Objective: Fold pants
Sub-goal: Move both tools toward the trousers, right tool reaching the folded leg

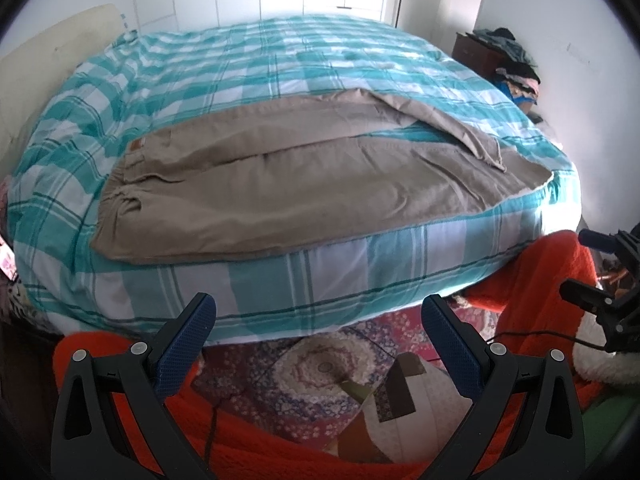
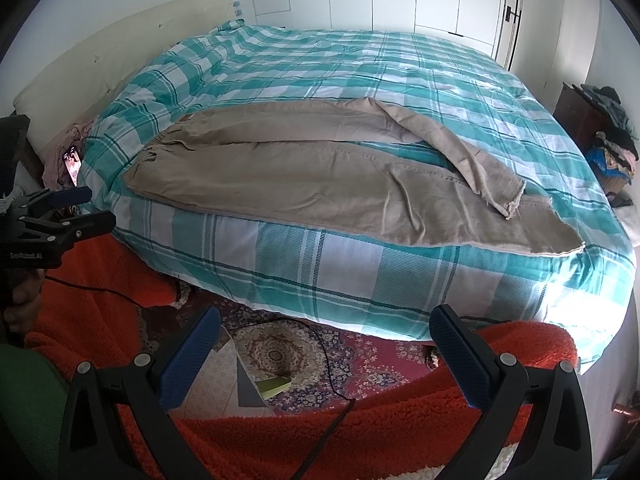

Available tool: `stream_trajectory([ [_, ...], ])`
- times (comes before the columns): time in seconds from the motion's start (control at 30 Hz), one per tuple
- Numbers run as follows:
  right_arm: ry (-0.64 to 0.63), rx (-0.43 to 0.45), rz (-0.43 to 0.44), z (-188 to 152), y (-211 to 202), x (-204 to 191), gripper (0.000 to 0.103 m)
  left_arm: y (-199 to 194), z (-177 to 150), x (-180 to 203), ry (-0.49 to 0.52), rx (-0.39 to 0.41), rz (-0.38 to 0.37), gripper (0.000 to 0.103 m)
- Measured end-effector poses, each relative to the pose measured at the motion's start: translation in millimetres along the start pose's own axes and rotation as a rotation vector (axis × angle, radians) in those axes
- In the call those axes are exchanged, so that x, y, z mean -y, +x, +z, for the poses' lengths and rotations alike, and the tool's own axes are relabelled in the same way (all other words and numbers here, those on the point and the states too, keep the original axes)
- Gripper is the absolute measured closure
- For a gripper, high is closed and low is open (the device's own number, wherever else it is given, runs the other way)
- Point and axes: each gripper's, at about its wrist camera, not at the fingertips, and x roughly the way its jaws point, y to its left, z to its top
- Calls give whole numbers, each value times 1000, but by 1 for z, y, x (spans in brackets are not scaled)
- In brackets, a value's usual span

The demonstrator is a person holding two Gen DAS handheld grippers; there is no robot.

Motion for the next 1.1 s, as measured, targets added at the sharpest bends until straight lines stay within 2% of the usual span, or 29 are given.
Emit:
stream_trajectory([
  [0.17,-10,17,16,7,3,6,0,1,19,2,49,12,4,1],
  [0.33,-20,80,-1,35,10,26,0,-8,68,5,105,127,22,1],
  [0.43,-17,171,7,58,12,34,0,-14,105,13,112,231,23,1],
  [0.5,-28,255,-10,72,14,36,0,-10,119,18,97,251,23,1],
  [0.57,-52,295,-26,83,25,44,0,-2,124,20,77,239,-2,1],
  [0.6,-60,280,-27,90,38,54,0,6,125,21,68,219,-21,1],
  [0.63,-41,219,-22,97,59,73,0,13,123,22,67,196,-31,1],
  [0.7,16,155,-17,106,86,104,0,28,114,25,70,158,-26,1],
  [0.77,11,108,-96,117,115,133,0,48,106,23,65,98,-11,1],
  [0.83,-65,57,-186,132,145,148,2,69,98,19,36,28,-4,1],
  [0.9,-145,35,-235,149,172,150,20,86,96,12,-4,-28,-12,1],
  [0.97,-202,11,-256,160,198,148,26,101,97,7,-42,-74,-29,1],
  [1.03,-265,-51,-277,173,233,147,41,113,101,2,-70,-107,-35,1],
  [1.1,-364,-121,-336,177,260,150,101,120,107,-5,-100,-126,-33,1],
])
